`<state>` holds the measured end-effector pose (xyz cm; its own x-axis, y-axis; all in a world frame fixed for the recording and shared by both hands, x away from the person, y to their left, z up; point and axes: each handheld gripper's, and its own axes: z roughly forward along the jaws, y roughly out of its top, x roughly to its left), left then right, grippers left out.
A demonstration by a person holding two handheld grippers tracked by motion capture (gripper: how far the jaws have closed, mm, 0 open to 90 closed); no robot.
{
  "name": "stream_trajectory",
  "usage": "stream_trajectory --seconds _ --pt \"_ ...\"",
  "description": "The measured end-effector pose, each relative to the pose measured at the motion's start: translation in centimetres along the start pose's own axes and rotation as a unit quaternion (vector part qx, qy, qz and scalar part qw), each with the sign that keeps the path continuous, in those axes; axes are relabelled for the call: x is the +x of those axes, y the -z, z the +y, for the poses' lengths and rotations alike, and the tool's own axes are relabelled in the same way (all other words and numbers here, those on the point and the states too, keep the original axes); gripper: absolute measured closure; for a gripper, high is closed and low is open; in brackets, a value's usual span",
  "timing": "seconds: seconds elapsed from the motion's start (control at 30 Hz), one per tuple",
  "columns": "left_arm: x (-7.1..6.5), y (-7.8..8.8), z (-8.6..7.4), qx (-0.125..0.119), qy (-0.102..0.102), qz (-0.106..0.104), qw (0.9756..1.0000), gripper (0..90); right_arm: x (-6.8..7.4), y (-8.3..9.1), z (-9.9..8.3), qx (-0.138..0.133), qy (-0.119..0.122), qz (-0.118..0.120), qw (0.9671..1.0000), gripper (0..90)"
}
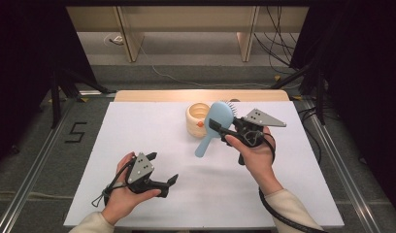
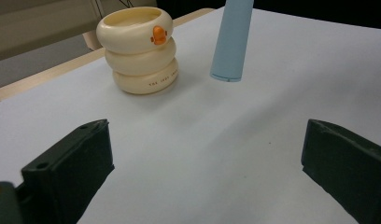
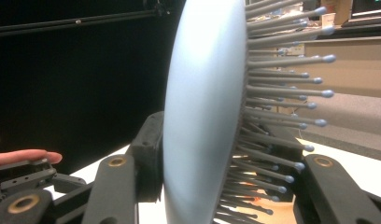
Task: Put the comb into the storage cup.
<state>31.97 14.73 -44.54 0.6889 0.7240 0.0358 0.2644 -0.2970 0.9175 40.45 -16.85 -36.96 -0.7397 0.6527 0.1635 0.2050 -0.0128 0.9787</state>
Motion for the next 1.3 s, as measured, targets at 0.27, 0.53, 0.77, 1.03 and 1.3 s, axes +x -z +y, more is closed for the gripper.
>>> stream_trajectory --seconds 0.27,0.53,0.77,1.03,1.3 --pt "0.1 -0.1 -0.1 -0.001 0.001 0.001 1.0000 1.4 -0.2 -0.1 0.2 -0.003 0.001 -0.003 1.0000 50.8" --pt "0.2 -0.1 -0.1 -0.002 0.002 0.002 1.0000 1.8 -0.5 -0.2 0.5 0.001 -0.002 -0.011 0.9999 50.8" --pt "0.3 -0.1 -0.1 0.002 0.003 0.003 1.0000 1.9 -0.7 -0.3 0.6 0.003 0.000 -0.014 0.9999 50.8" --pt "0.4 -0.1 -0.1 0.001 0.004 0.003 1.0000 2.0 -0.9 -0.4 0.9 0.001 0.003 -0.018 0.9998 50.7" --pt "0.4 -0.1 -0.1 0.001 0.004 0.003 1.0000 2.2 -1.0 -0.6 1.1 0.004 0.006 -0.022 0.9997 50.8"
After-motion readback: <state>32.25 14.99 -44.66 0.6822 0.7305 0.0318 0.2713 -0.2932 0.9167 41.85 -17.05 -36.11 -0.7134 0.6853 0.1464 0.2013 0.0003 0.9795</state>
